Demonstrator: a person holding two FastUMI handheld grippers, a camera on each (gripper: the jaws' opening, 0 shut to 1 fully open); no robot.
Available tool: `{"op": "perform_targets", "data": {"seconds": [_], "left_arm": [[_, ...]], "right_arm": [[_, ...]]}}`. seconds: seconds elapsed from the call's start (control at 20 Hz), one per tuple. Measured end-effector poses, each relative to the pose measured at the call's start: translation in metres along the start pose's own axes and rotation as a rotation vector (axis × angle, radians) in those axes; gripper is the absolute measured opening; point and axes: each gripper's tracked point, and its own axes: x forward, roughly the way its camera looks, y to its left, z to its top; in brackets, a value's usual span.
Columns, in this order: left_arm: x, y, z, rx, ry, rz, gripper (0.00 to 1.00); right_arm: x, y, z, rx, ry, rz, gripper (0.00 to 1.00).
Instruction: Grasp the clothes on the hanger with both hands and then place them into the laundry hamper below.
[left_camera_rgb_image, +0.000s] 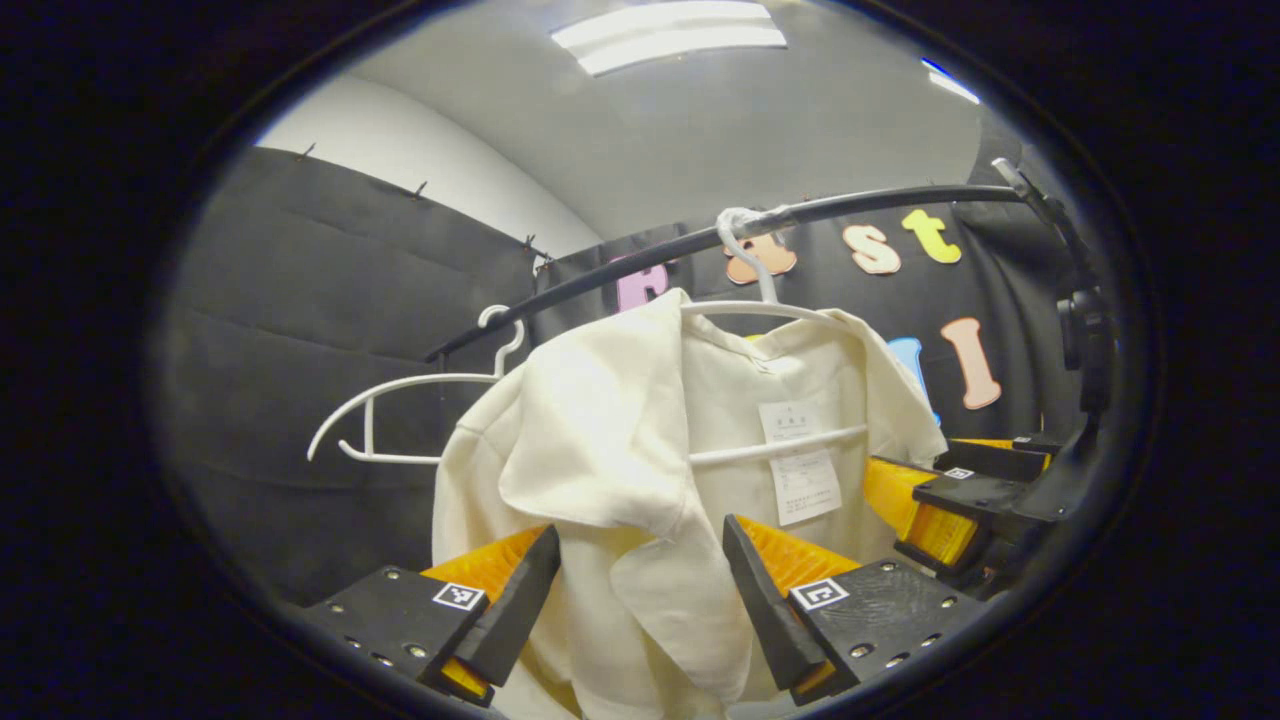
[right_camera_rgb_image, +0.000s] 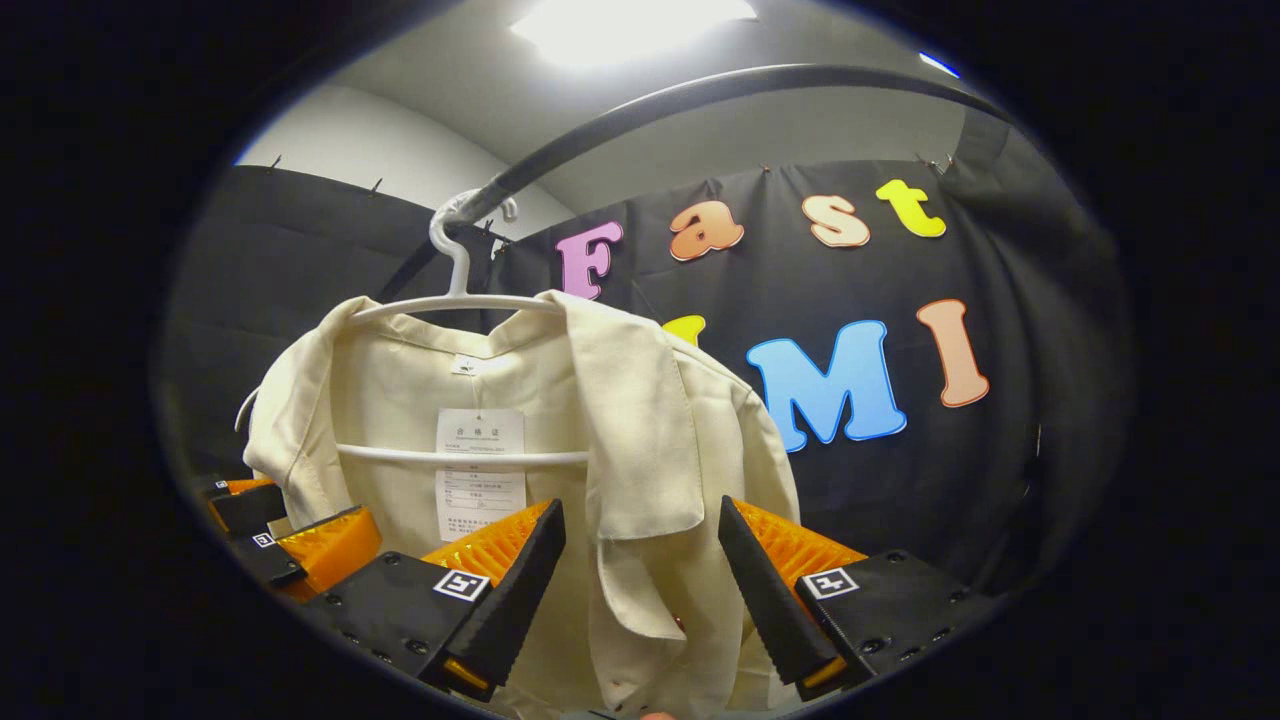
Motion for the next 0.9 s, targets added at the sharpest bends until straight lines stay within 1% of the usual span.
{"op": "perform_targets", "data": {"seconds": [0.1, 0.15, 0.2, 0.3, 0.35, 0.4, 0.45, 0.5, 0.55, 0.6, 0.65, 0.7, 0.75, 0.8, 0.85, 0.9], "left_arm": [[0.008, -0.001, -0.003, 0.023, 0.015, 0.02, 0.94], [0.01, 0.0, -0.004, 0.032, 0.019, 0.032, 0.93], [0.013, 0.001, -0.004, 0.033, 0.019, 0.041, 0.94], [0.014, 0.007, -0.005, 0.031, 0.019, 0.071, 0.93], [0.016, 0.006, -0.006, 0.03, 0.026, 0.075, 0.93], [0.016, 0.008, -0.003, 0.04, 0.027, 0.096, 0.93], [0.021, 0.012, -0.004, 0.053, 0.029, 0.121, 0.77], [0.022, 0.015, -0.006, 0.058, 0.033, 0.125, 0.6], [0.023, 0.014, -0.005, 0.056, 0.037, 0.114, 0.53], [0.024, 0.01, -0.004, 0.053, 0.038, 0.084, 0.51], [0.022, 0.014, -0.001, 0.056, 0.029, 0.099, 0.51], [0.023, 0.022, 0.0, 0.043, 0.022, 0.105, 0.2], [0.021, 0.024, 0.0, 0.021, 0.016, 0.1, 0.15], [0.02, 0.022, 0.0, 0.007, 0.014, 0.085, 0.07], [0.018, 0.021, 0.003, 0.007, 0.012, 0.076, 0.06], [0.014, 0.023, 0.004, 0.019, 0.007, 0.069, 0.07]], "right_arm": [[0.01, -0.002, -0.005, -0.01, 0.016, -0.009, 0.97], [0.014, -0.003, -0.01, -0.022, 0.029, -0.022, 0.97], [0.017, -0.006, -0.014, -0.037, 0.043, -0.038, 0.97], [0.022, -0.009, -0.017, -0.056, 0.055, -0.065, 0.97], [0.026, -0.009, -0.017, -0.059, 0.057, -0.073, 0.98], [0.028, -0.008, -0.018, -0.061, 0.059, -0.073, 0.93], [0.031, -0.009, -0.019, -0.075, 0.064, -0.084, 0.82], [0.032, -0.009, -0.018, -0.098, 0.065, -0.082, 0.57], [0.031, -0.012, -0.013, -0.129, 0.052, -0.102, 0.39], [0.028, -0.012, -0.008, -0.165, 0.024, -0.102, 0.13], [0.024, -0.013, -0.002, -0.198, -0.004, -0.108, 0.11], [0.02, -0.011, 0.004, -0.22, -0.033, -0.102, 0.05], [0.018, -0.013, 0.01, -0.239, -0.059, -0.107, 0.05], [0.017, -0.017, 0.017, -0.257, -0.084, -0.122, 0.05], [0.015, -0.024, 0.024, -0.271, -0.107, -0.138, 0.04], [0.013, -0.028, 0.031, -0.281, -0.13, -0.154, 0.0]]}}
